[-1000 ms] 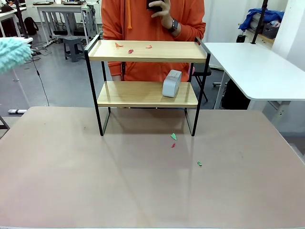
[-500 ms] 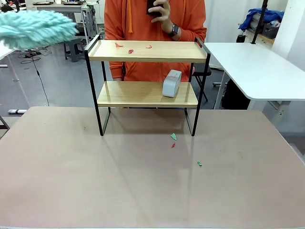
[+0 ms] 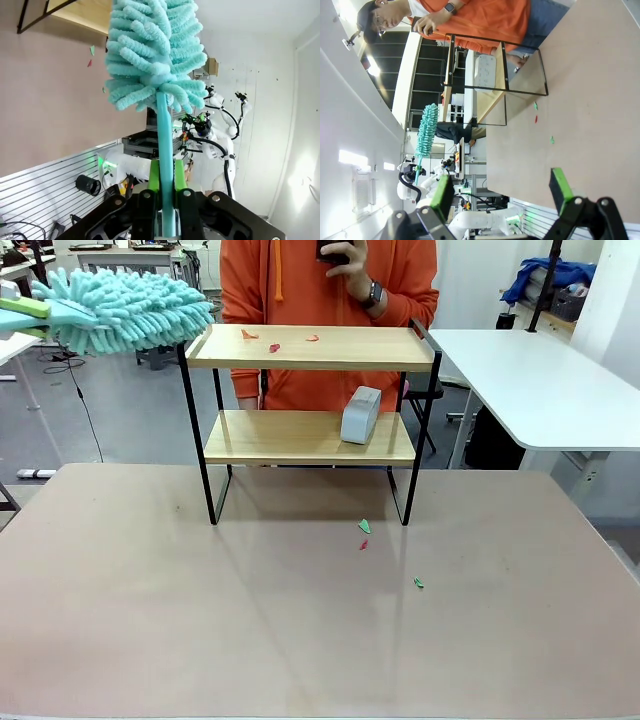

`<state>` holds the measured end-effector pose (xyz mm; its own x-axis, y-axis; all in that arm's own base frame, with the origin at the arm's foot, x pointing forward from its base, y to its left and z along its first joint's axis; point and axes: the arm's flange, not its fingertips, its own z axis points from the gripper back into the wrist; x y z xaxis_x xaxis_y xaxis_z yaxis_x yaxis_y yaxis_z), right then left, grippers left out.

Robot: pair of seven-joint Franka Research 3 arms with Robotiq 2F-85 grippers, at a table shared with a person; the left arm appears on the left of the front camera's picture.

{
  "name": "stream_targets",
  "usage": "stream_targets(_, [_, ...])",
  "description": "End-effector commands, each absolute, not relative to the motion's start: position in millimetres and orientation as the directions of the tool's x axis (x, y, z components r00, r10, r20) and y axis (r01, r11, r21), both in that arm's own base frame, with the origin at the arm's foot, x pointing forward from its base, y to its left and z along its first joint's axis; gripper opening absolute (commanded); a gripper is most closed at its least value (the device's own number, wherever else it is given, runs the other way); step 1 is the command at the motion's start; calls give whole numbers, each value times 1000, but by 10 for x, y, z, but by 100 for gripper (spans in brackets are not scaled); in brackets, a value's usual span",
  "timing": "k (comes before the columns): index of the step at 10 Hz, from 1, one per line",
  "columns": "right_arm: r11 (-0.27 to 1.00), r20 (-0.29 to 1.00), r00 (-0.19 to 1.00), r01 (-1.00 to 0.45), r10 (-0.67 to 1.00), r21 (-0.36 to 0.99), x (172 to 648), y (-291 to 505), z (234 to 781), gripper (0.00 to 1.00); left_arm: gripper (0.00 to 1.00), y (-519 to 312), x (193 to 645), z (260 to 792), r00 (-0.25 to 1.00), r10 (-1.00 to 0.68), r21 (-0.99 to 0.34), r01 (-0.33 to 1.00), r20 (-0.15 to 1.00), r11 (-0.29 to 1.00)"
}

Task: Clean the shelf.
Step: Clean the remaining tier of the Shelf with the Duster once objects are removed.

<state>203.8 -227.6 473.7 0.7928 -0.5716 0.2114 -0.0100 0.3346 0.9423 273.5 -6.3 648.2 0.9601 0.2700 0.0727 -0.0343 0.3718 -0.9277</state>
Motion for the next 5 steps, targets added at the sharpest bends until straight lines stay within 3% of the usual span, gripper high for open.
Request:
stream_targets(1, [333, 238, 786, -43, -570, 942, 2054, -2281, 4742, 100, 12, -125, 2741, 6487, 963, 260, -927, -30, 74, 373])
stream_targets(2, [333, 238, 786, -43, -570, 942, 2054, -2281, 4742, 100, 12, -89, 2716, 6352, 954, 285, -928, -27, 87, 372])
stream_targets(3, [333, 238, 786, -43, -570, 942, 2054, -2281, 4742, 100, 12, -132, 2784, 6384, 901, 394, -900, -12, 179, 436])
stream_targets(5, [333, 238, 786, -43, -570, 942, 2054, -2281, 4742, 100, 12, -374, 2928, 6618, 870, 388, -845, 60, 306, 532])
